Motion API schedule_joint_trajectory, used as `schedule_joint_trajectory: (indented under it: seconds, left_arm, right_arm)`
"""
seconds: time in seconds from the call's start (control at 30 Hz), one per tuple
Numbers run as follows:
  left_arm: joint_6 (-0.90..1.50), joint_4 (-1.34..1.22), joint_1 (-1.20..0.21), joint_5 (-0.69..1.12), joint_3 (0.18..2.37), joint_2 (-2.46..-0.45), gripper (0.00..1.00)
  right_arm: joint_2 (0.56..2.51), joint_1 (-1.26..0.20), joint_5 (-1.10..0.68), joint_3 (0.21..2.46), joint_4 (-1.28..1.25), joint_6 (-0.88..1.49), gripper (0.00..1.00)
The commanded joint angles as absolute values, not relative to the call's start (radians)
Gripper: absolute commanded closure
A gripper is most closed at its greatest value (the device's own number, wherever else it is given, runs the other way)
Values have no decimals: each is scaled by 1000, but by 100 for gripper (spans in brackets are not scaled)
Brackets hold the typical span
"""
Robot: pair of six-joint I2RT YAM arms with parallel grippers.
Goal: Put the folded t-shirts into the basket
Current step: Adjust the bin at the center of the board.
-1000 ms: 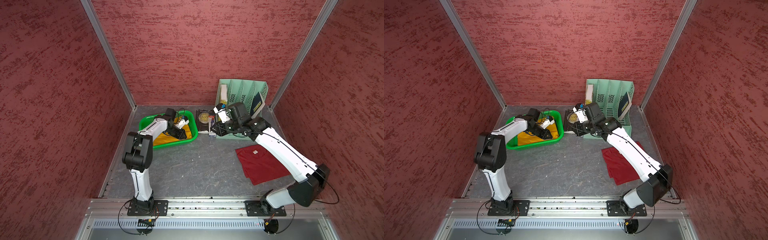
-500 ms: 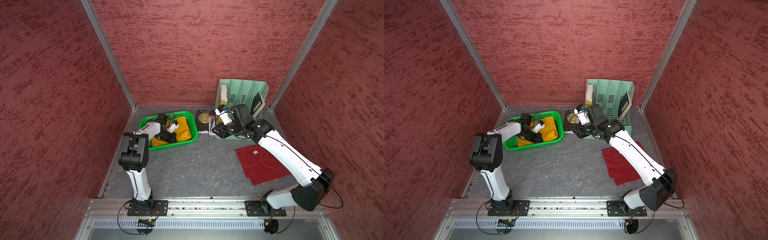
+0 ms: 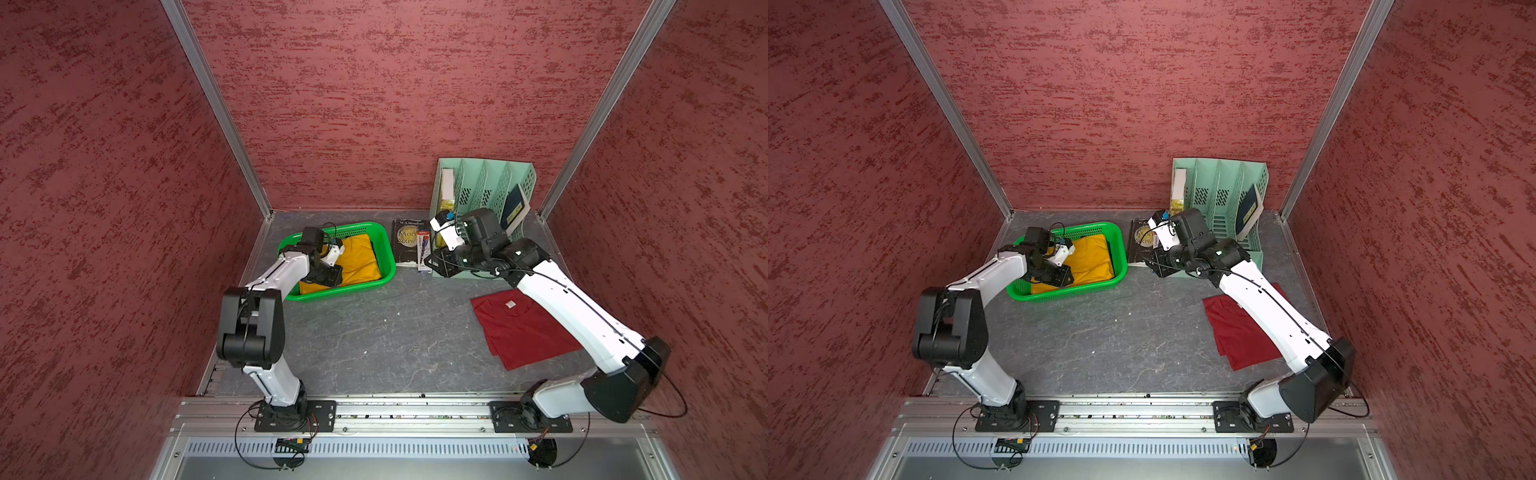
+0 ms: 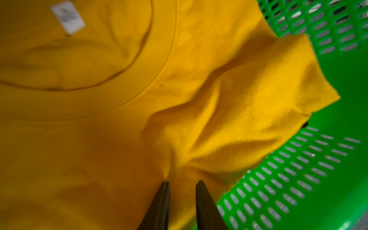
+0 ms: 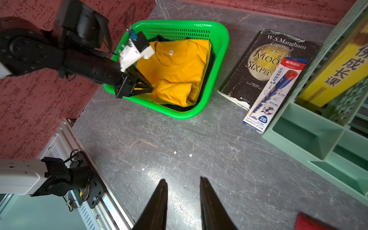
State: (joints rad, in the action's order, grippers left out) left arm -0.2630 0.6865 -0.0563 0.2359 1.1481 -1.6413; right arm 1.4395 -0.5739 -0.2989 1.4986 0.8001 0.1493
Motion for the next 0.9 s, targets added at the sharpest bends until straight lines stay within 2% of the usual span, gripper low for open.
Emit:
schedule_joint_trajectory:
  seconds: [0.0,0.1,0.3,0.43,0.6,0.77,0.87]
  left_arm:
    - [-167,600,-35,104,1095,-1547,74]
    - [-142,588,-19,74,1051,-1532,73]
    - [-121,668,13,-49,1078,-1683,77]
    - [-132,668,35,50,1084,-1713,83]
    - [-141,725,36,23,1122,-1768,84]
    - [-129,674,24,83,1113,-1649,82]
    - [-127,616,-35,101,1109,-1540,76]
  right_arm:
    - [1425,-574,-293,1505,803,143,69]
    - [1443,-574,-302,1509,806,147,70]
    - [1451,-575,-318,1518,814,154,70]
    - [1451,-574,-309,1517,821,156,69]
    - [1498,-574,-308,1528,836,163,69]
    - [1514,-574,-305,1538,847,165,69]
    - [1505,-573,-289,1533,848,172,69]
